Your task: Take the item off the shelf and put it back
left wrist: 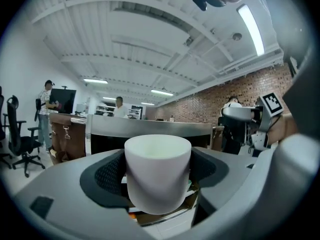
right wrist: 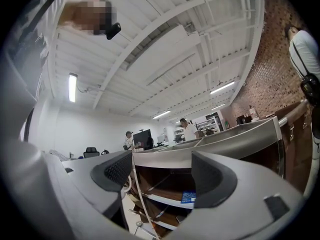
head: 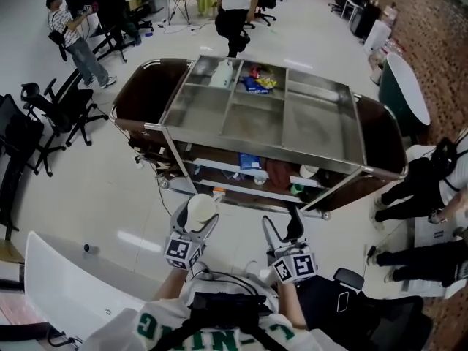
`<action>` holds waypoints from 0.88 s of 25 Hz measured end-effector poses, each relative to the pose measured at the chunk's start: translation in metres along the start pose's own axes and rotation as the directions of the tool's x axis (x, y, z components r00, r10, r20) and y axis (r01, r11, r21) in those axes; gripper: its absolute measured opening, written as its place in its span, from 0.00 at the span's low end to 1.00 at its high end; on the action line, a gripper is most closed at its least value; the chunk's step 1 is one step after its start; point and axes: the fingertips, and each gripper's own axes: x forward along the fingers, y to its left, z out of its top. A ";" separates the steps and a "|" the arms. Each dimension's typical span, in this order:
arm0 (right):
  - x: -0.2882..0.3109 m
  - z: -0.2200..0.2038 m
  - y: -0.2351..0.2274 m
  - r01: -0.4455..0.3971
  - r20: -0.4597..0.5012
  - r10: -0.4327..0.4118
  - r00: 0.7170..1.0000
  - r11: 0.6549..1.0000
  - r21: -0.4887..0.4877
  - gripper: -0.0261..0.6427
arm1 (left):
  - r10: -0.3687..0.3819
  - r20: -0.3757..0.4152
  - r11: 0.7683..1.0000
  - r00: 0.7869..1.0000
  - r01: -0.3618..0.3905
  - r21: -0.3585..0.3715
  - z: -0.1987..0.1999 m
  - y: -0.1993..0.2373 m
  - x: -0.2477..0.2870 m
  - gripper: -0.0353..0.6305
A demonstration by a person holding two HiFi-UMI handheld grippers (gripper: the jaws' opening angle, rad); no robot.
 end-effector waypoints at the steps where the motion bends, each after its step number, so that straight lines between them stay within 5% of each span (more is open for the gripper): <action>1: 0.002 -0.002 0.000 -0.003 -0.005 0.003 1.000 1.000 0.000 0.60 | -0.001 -0.014 1.000 1.000 0.001 0.025 -0.007 0.006 0.012 0.62; 11: 0.032 -0.037 -0.009 0.029 -0.086 -0.028 0.996 0.999 0.017 0.59 | 0.041 -0.132 0.995 0.990 -0.029 0.095 -0.086 0.085 0.145 0.62; 22: 0.067 -0.069 -0.020 0.004 -0.150 0.002 0.989 0.999 0.035 0.59 | 0.107 -0.140 0.994 0.984 -0.104 0.029 -0.134 0.169 0.287 0.62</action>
